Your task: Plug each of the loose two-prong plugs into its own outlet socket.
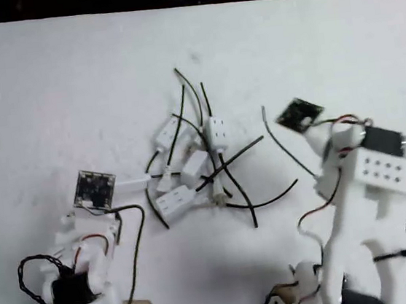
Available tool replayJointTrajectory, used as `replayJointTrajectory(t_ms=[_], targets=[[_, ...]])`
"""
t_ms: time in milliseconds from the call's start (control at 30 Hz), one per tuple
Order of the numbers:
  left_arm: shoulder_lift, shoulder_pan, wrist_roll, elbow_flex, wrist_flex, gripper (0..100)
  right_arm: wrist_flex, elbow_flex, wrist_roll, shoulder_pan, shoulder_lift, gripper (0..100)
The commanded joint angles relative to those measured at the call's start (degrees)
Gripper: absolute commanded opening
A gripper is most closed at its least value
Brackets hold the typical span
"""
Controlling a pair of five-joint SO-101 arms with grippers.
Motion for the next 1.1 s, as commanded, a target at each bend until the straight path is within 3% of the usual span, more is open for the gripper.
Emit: replayJointTrajectory(t_ms=[0, 333, 467, 667, 867, 1067], targets=[[-0.7, -0.4, 1.3, -4.0, -3.6, 18, 0.1, 0.7, -8.4, -7.5, -7.3, 1.7], [-0.6, 5.2, 15.1, -10.0, -11.3, 18, -2.6, 1.6, -40.9, -36.8, -13.1, 1.7], [-0.6, 7.1, 18.9, -10.3, -15.2, 18, -8.6, 1.8, -51.3, -43.6, -13.8, 1.7], [-0.6, 10.2, 21.7, -11.8, -21.5, 18, -14.3, 1.9, -52.1, -49.5, -22.7, 1.7], [-0.6, 17.1, 22.7, -18.3, -22.2, 18, -13.1, 2.6, -51.3, -55.8, -31.6, 1.6], [-0.6, 23.6, 22.6, -19.7, -21.8, 18, -8.8, 3.5, -45.6, -60.8, -35.2, 1.6]])
